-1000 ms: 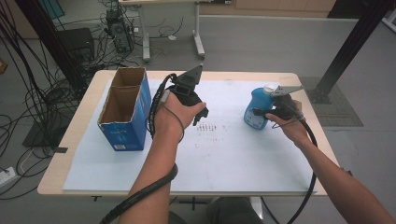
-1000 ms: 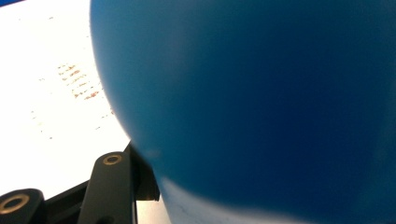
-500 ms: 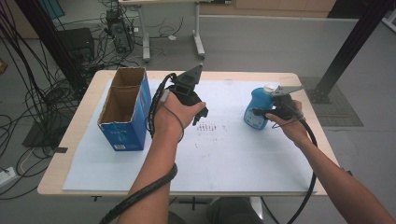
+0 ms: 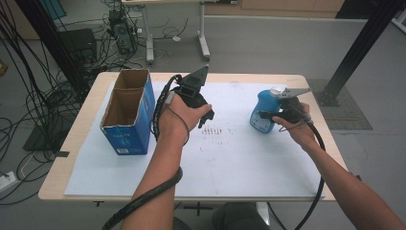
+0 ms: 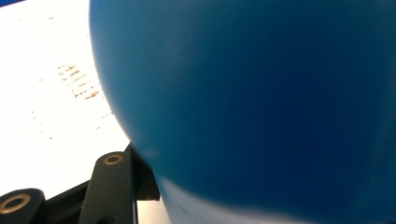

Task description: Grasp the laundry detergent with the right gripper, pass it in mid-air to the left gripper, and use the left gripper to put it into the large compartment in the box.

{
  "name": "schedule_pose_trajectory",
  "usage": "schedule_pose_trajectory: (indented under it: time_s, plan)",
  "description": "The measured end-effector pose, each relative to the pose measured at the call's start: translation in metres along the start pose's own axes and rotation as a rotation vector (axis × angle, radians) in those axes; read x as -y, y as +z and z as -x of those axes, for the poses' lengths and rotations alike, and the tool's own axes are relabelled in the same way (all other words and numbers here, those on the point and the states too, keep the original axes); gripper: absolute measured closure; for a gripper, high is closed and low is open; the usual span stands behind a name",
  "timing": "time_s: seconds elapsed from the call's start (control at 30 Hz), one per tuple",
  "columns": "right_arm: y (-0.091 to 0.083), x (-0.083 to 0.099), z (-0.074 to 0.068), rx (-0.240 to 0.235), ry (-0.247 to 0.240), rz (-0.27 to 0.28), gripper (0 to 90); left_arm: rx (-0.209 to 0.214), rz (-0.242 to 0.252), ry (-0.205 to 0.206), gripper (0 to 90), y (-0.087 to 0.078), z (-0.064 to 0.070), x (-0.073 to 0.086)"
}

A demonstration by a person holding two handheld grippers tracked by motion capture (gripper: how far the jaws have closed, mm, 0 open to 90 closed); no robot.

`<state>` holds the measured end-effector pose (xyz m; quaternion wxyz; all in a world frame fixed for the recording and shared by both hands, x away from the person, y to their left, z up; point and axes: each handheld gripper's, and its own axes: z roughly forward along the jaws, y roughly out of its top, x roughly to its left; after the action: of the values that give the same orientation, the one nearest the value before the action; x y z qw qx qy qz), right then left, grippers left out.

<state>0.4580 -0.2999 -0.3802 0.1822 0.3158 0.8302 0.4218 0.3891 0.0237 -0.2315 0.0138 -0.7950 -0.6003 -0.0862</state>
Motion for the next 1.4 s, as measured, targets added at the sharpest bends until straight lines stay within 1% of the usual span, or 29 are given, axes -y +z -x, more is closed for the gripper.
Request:
schedule_pose_trajectory:
  time_s: [0.07,0.3,0.47,0.6,0.67,0.7,0.73,0.77,0.8,0.87,0.9,0.93,0.97,1.03,1.07,1.1,1.13,1.17,1.2,1.23,1.27,1.3,1.33,1.37,1.4]
  plan:
    - [0.000,0.000,0.000,0.003,0.003,0.000,43.5,-0.001,-0.005,0.004,6.2,0.000,0.000,0.000]
    - [0.000,0.000,0.000,0.002,0.005,0.000,43.6,-0.002,0.002,0.000,6.2,-0.004,-0.002,-0.001]
    - [0.000,-0.001,0.000,0.004,0.011,-0.003,43.8,0.001,0.004,0.007,6.2,-0.006,-0.002,0.000]
    - [-0.001,-0.001,-0.002,0.010,0.011,-0.004,43.8,0.010,-0.002,0.021,6.2,-0.008,-0.001,-0.001]
    - [-0.001,-0.001,-0.001,0.006,0.015,-0.011,43.9,0.022,0.005,0.048,6.2,-0.011,-0.002,-0.001]
    - [-0.002,-0.002,-0.001,0.004,0.022,-0.014,43.9,0.022,0.005,0.048,6.1,-0.011,-0.002,-0.001]
    - [-0.003,-0.002,-0.001,-0.002,0.025,-0.017,43.9,0.021,0.005,0.060,6.1,-0.013,-0.002,-0.001]
    - [-0.004,-0.002,0.000,-0.007,0.032,-0.019,43.9,0.024,0.005,0.089,6.0,-0.015,-0.002,-0.001]
    - [-0.004,-0.002,0.000,-0.007,0.032,-0.019,43.9,0.024,0.005,0.089,6.1,-0.015,-0.002,-0.001]
    - [-0.009,-0.007,-0.002,-0.024,0.035,-0.028,43.9,0.019,0.001,0.113,6.1,-0.018,-0.002,-0.001]
    - [-0.011,-0.010,-0.002,-0.034,0.034,-0.032,43.8,0.020,0.000,0.136,6.2,-0.019,-0.002,-0.001]
    - [-0.013,-0.014,-0.003,-0.044,0.035,-0.036,43.8,0.015,0.000,0.174,6.1,-0.023,-0.002,-0.001]
    - [-0.016,-0.018,-0.004,-0.054,0.034,-0.038,43.9,0.015,0.000,0.174,6.1,-0.023,-0.002,-0.001]
    - [-0.021,-0.027,-0.006,-0.070,0.029,-0.048,43.8,0.020,0.003,0.209,6.1,-0.027,-0.002,-0.001]
    - [-0.021,-0.027,-0.006,-0.070,0.029,-0.048,43.8,0.022,0.005,0.229,6.1,-0.029,-0.002,-0.002]
    - [-0.026,-0.036,-0.010,-0.087,0.022,-0.055,43.8,0.026,0.009,0.265,6.1,-0.033,-0.003,-0.002]
    - [-0.028,-0.041,-0.012,-0.098,0.015,-0.059,43.8,0.022,0.009,0.282,6.1,-0.035,-0.004,-0.002]
    - [-0.030,-0.045,-0.014,-0.110,0.007,-0.064,43.8,0.022,0.009,0.282,6.1,-0.035,-0.004,-0.002]
    - [-0.032,-0.050,-0.017,-0.122,-0.003,-0.070,43.8,0.018,0.009,0.305,6.1,-0.037,-0.004,-0.002]
    - [-0.032,-0.050,-0.017,-0.122,-0.003,-0.070,43.8,0.015,0.007,0.328,6.1,-0.038,-0.004,-0.002]
    - [-0.034,-0.058,-0.023,-0.147,-0.021,-0.083,43.8,0.007,0.006,0.364,6.1,-0.042,-0.005,-0.002]
    - [-0.035,-0.062,-0.027,-0.161,-0.029,-0.090,43.8,0.007,0.009,0.389,6.1,-0.045,-0.006,-0.002]
    - [-0.035,-0.066,-0.030,-0.175,-0.034,-0.096,43.7,0.005,0.013,0.407,6.0,-0.048,-0.007,-0.002]
    - [-0.035,-0.070,-0.034,-0.190,-0.042,-0.099,43.7,0.005,0.013,0.407,6.1,-0.048,-0.007,-0.002]
    - [-0.035,-0.073,-0.038,-0.202,-0.053,-0.103,43.7,0.000,0.021,0.424,6.0,-0.051,-0.008,-0.001]
